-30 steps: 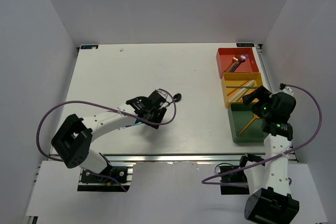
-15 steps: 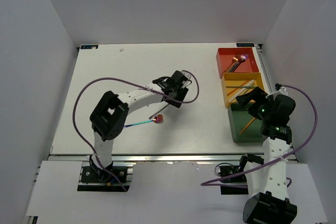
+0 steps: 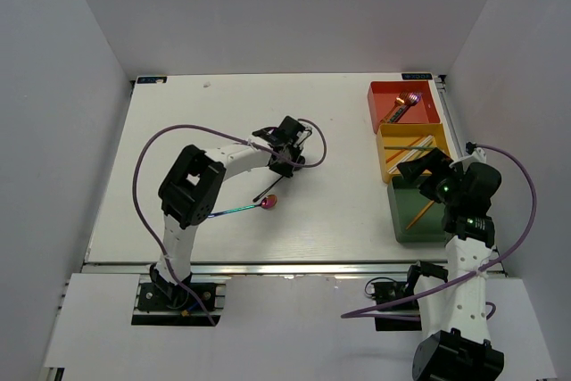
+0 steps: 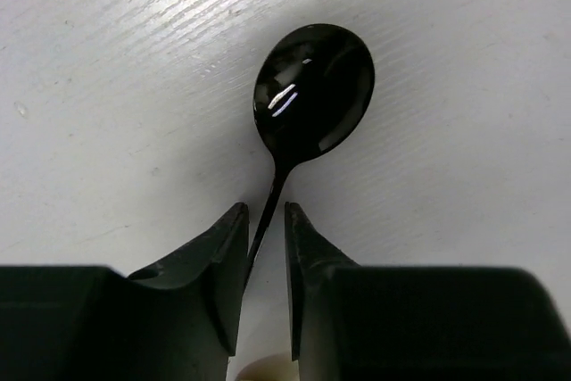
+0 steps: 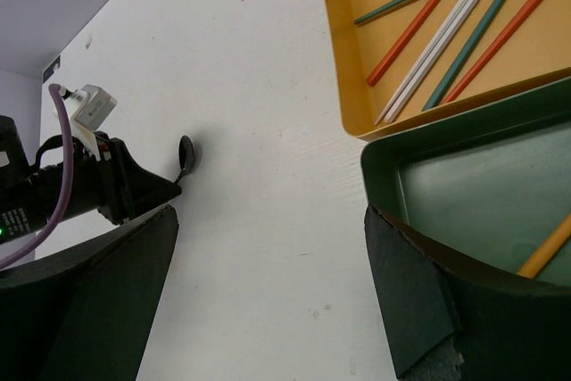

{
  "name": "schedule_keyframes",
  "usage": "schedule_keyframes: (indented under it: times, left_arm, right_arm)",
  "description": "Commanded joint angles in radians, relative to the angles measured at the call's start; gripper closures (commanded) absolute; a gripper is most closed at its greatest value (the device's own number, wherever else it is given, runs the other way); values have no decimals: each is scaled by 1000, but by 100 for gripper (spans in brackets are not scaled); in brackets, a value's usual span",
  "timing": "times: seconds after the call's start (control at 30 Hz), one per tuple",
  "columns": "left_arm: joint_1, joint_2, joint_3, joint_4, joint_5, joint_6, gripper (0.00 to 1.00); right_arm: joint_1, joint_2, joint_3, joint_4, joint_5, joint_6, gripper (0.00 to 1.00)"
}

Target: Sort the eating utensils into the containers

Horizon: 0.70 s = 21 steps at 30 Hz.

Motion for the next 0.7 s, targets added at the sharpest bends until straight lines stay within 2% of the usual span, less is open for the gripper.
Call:
schedule_keyframes:
  times: [0.0,0.1,0.23,0.53,0.63,0.67]
  left_arm:
    - [-9,-2,-69,35,59,-19,68]
    - [-10,-4,-103,61,55,-37,78]
    - [-10,22,-90,52,17,-58,100]
    - [-13,4,32,48,-126,-39,100]
    - [-20,-34,73,38,-118,-17,100]
    - [-32,-50,75,54,-106,-8,100]
  right_arm:
    - [4,-8,7,47,-27,16,11]
    - [4,-11,11,45,-29,17,11]
    - [4,-15,7,50,-40,28,11]
    - [6,-5,-41,122,-124,96,11]
    - [6,-6,-64,169,-153,120,11]
    - [6,-5,-94,201,-209,152,11]
